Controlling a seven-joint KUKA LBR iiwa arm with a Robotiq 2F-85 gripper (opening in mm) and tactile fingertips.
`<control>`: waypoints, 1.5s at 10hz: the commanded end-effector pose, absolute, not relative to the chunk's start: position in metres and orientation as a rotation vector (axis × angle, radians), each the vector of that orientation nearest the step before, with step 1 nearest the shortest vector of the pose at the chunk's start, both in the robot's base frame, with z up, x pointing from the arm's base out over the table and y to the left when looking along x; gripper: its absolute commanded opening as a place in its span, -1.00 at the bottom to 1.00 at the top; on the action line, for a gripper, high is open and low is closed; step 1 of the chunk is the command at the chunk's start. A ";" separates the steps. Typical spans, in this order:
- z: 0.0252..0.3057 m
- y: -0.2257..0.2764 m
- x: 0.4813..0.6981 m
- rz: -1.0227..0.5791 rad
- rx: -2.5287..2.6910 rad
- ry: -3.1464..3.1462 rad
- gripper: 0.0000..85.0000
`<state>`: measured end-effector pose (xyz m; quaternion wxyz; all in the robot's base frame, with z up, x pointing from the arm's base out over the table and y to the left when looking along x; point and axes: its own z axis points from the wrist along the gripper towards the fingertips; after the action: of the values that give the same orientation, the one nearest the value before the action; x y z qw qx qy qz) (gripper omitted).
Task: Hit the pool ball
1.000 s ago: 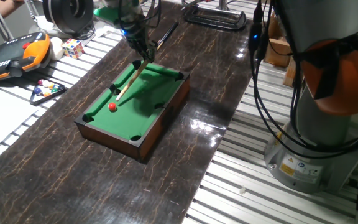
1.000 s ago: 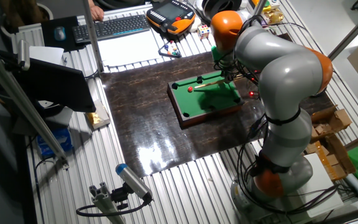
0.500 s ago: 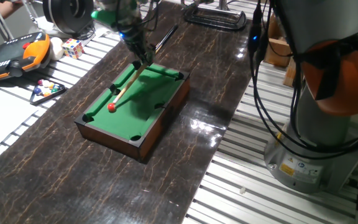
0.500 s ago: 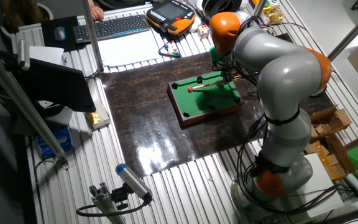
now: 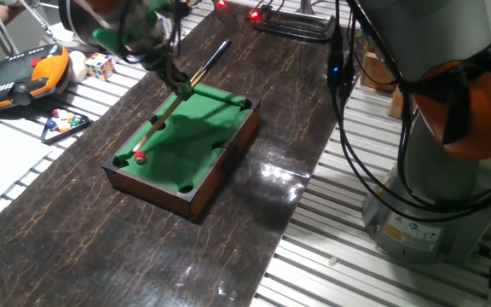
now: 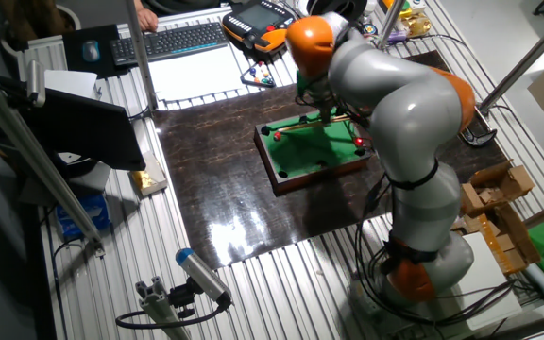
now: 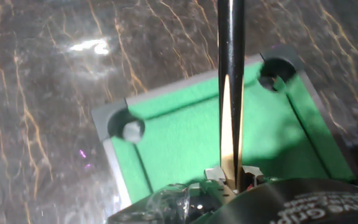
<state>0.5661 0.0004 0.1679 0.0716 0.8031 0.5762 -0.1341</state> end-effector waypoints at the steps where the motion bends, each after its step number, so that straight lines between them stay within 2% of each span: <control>1: 0.172 -0.004 0.567 -0.401 2.412 1.758 -0.98; 5: 0.174 -0.005 0.564 -0.363 2.298 1.944 -0.98; 9: 0.161 0.004 0.560 -0.327 2.227 1.998 -0.98; 12: 0.155 0.004 0.562 -0.301 2.216 2.010 -0.84; 15: 0.142 0.003 0.567 -0.276 2.197 2.028 -0.80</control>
<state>0.5667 0.0035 0.1422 0.0693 0.7300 0.6737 -0.0916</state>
